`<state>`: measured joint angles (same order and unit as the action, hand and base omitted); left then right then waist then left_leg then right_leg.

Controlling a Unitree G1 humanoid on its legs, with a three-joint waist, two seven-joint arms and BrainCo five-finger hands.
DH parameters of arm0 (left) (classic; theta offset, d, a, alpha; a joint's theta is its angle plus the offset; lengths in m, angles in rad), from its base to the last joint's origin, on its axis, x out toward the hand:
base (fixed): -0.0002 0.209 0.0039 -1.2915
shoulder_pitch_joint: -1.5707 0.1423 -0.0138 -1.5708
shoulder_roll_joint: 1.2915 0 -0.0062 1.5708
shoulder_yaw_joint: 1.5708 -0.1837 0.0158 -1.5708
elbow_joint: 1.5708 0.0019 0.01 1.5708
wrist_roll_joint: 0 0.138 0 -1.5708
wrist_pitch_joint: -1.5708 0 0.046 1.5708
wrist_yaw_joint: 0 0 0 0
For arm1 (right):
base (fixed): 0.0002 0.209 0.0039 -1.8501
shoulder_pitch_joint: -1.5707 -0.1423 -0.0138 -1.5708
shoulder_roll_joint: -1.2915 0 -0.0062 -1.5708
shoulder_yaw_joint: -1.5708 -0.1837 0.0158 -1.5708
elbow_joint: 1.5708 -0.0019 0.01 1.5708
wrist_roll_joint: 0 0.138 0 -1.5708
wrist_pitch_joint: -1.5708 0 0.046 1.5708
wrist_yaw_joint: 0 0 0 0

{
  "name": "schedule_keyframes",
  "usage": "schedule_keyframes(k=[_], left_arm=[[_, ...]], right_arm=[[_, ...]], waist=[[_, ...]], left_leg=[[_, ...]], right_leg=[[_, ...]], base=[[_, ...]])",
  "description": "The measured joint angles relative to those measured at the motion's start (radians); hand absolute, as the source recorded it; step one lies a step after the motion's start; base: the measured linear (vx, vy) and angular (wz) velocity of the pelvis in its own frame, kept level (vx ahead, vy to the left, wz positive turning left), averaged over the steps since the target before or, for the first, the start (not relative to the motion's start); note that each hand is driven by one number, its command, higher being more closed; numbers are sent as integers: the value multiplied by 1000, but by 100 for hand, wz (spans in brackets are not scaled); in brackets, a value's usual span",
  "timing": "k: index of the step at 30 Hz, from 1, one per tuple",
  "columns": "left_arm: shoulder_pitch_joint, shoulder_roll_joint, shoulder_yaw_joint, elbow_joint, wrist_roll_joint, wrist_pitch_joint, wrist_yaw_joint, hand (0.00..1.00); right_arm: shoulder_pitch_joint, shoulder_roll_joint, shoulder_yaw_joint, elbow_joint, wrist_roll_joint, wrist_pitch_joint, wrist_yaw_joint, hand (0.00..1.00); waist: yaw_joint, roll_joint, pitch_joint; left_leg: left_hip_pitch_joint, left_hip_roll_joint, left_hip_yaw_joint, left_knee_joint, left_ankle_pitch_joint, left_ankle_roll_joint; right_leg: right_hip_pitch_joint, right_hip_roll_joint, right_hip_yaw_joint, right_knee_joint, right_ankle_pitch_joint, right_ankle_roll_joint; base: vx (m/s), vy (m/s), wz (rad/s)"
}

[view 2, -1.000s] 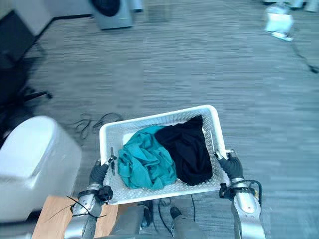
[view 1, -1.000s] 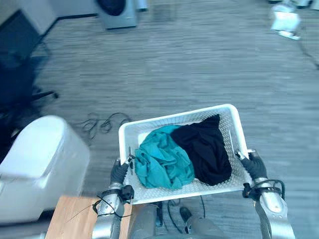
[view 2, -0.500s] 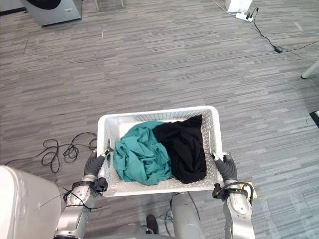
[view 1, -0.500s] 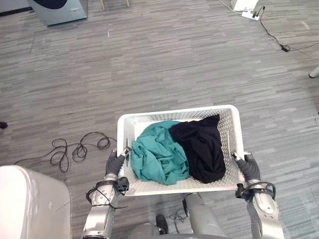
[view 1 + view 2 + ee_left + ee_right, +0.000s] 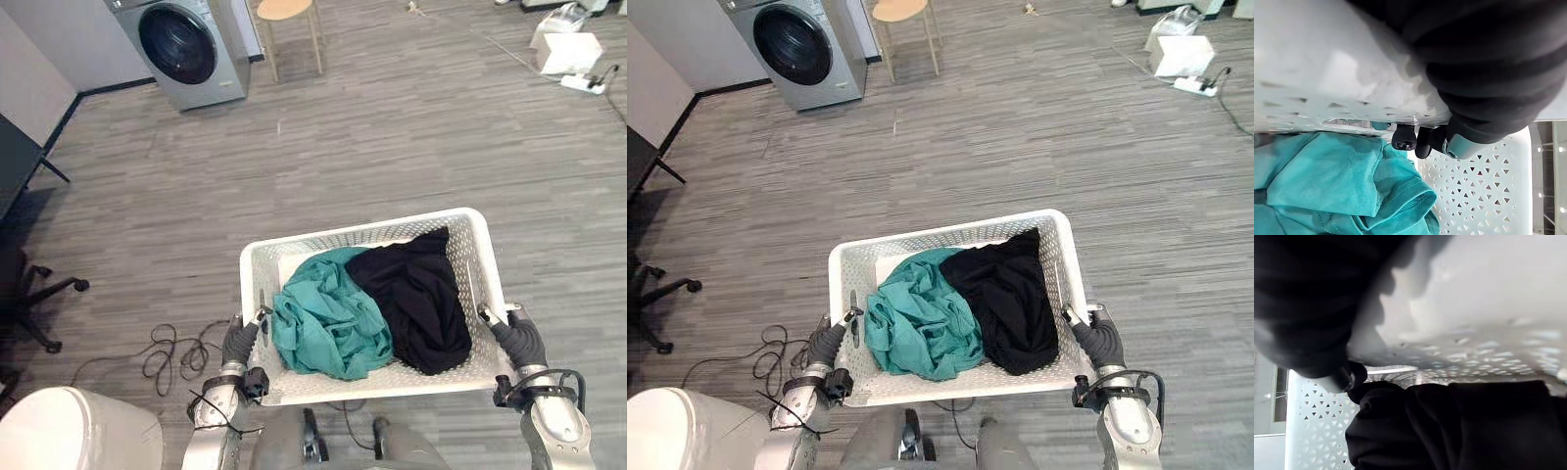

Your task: Pick up the laundry basket with both hands and put the clothes into the washing machine.

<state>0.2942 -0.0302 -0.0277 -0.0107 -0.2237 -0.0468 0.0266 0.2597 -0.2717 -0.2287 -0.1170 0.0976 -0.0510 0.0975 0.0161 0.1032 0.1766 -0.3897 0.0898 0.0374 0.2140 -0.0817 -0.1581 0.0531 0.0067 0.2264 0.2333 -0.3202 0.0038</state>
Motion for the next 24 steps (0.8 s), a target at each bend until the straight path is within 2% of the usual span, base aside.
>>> schedule_keyframes(k=[1, 2, 3, 4, 5, 6, 7, 8, 9, 10, 11, 13, 14, 15, 16, 17, 18, 19, 20, 21, 22, 23, 24], left_arm=[[2, 0, 1, 1, 0, 1, 1, 100], [18, 4, 1, -1, -2, 0, 4, 100], [15, 7, 2, 0, -2, 0, 8, 100], [-4, 19, 3, -1, -1, 1, 12, 100], [-12, 34, 4, 0, -1, 5, 17, 100], [-20, 46, 3, 0, -2, 7, 20, 100], [-28, 61, 3, 1, -2, 9, 23, 100], [-28, 64, 15, 1, -2, 9, 26, 100], [-31, 62, 37, 1, -2, 6, 33, 100], [-38, 64, 42, 1, -2, 4, 37, 100], [-54, 71, 45, 1, -2, 0, 40, 100], [-76, 75, 42, 9, -2, -2, 41, 100], [-94, 76, 37, 24, -2, -2, 40, 100], [-110, 78, 35, 44, -1, -2, 39, 100], [-116, 86, 33, 50, -1, -2, 38, 100], [-128, 97, 20, 66, -1, 1, 38, 100], [-134, 80, 6, 86, 0, 5, 38, 100], [-137, 58, -7, 89, 2, 7, 37, 100], [-139, 55, -12, 93, 2, 8, 33, 100], [-143, 49, -14, 101, 2, 14, 27, 100], [-140, 46, -13, 101, 0, 14, 25, 100], [-135, 35, -8, 101, -1, 14, 24, 100], [-132, 28, -5, 101, -3, 13, 24, 100]], right_arm=[[-2, 2, 3, 8, -6, 0, -3, 100], [5, 4, 14, 8, -21, -9, -6, 100], [2, 9, 17, 15, -23, -14, -6, 100], [-11, 16, 13, 23, -23, -14, -8, 100], [-37, 35, 12, 50, -27, -7, -8, 100], [-39, 49, 12, 64, -31, -5, -6, 100], [-38, 64, 14, 67, -31, -5, -5, 100], [-40, 68, 26, 67, -31, -11, -3, 100], [-60, 69, 46, 75, -31, -12, -2, 100], [-69, 71, 49, 78, -31, -14, -2, 100], [-82, 74, 48, 83, -30, -21, -2, 100], [-89, 81, 38, 83, -30, -29, -2, 100], [-95, 83, 27, 85, -29, -31, -2, 100], [-94, 95, 18, 90, -29, -31, -2, 100], [-92, 102, 15, 93, -29, -31, -2, 100], [-82, 103, 9, 95, -28, -29, -3, 100], [-74, 93, -10, 97, -28, -24, -3, 100], [-73, 87, -27, 97, -28, -11, -2, 100], [-70, 83, -34, 96, -28, -8, -2, 100], [-53, 71, -36, 83, -27, -8, -2, 100], [-49, 63, -35, 75, -27, -8, -2, 100], [-40, 54, -35, 51, -27, -8, 1, 100], [-41, 36, -35, 44, -21, -8, 11, 100]], waist=[[10, -13, -4], [19, -39, -42], [10, -49, -61], [-6, -65, -61], [-6, -65, -60], [-9, -64, -59], [-11, -61, -55], [-11, -57, -51], [-12, -54, -51], [-14, -49, -50], [-17, -41, -47], [-34, -34, -42], [-48, -39, -36], [-66, -58, -27], [-71, -82, -26], [-96, -113, -13], [-99, -73, -12], [-98, -55, -11], [-100, -51, -13], [-101, -50, -13], [-98, -50, -13], [-81, -51, -13], [-66, -50, -11]], left_leg=[[10, -23, 1, 11, 56, 32], [19, -69, 19, 12, 147, 114], [23, -91, 32, 23, 142, 131], [33, -125, 49, 50, 114, 171], [46, -128, 55, 93, 77, 186], [67, -126, 51, 102, 65, 192], [138, -123, 40, 60, 52, 200], [230, -123, 39, 2, 46, 207], [300, -119, 43, -39, 45, 209], [322, -113, 43, -45, 37, 220], [357, -95, 43, -45, 8, 230], [399, -69, 34, -45, -36, 210], [430, -62, 23, -57, -59, 205], [476, -69, 9, -87, -70, 190], [498, -85, 0, -101, -73, 187], [548, -109, -35, -113, -102, 163], [567, -81, -50, -93, -135, 153], [557, -50, -52, -31, -140, 148], [526, -37, -58, 56, -129, 130], [475, -19, -55, 226, -78, 59], [450, -10, -57, 303, -37, 38], [387, 8, -58, 473, 71, -11], [321, 16, -56, 652, 68, -22]], right_leg=[[24, -25, 15, -1, -12, 17], [23, -67, 46, 24, -23, 39], [11, -88, 51, 55, -30, 55], [-26, -112, 56, 163, -12, 110], [-77, -96, 54, 311, 60, 232], [-111, -74, 51, 419, 133, 259], [-167, -52, 37, 571, 173, 259], [-227, -37, 3, 693, 110, 178], [-298, -38, -36, 724, 60, 117], [-331, -32, -52, 711, 44, 92], [-395, -4, -69, 653, 24, 70], [-479, 36, -75, 483, 30, 76], [-519, 45, -72, 305, 83, 96], [-528, 34, -48, 85, 203, 109], [-530, 16, -30, -1, 261, 138], [-537, -10, -24, 7, 379, 139], [-540, 28, -30, 71, 386, 95], [-543, 40, -56, 120, 347, 35], [-539, 44, -81, 158, 314, 1], [-501, 51, -116, 205, 264, -47], [-479, 55, -126, 212, 243, -60], [-423, 64, -132, 205, 206, -79], [-359, 71, -132, 185, 177, -89]], base=[[779, 381, -59], [569, 269, -25], [767, 289, 8], [730, 260, 22], [693, 239, 15], [593, 214, 3], [575, 180, 5], [671, 176, -9], [533, 118, -20], [486, 56, -21], [472, 2, 1], [550, -61, 21], [534, -118, 42], [667, -181, 47], [561, -215, 72], [541, -207, 67], [522, -206, 62], [405, -145, 33], [639, -268, 44], [532, -240, 44], [636, -291, 37], [489, -218, 12], [469, -202, 3]])
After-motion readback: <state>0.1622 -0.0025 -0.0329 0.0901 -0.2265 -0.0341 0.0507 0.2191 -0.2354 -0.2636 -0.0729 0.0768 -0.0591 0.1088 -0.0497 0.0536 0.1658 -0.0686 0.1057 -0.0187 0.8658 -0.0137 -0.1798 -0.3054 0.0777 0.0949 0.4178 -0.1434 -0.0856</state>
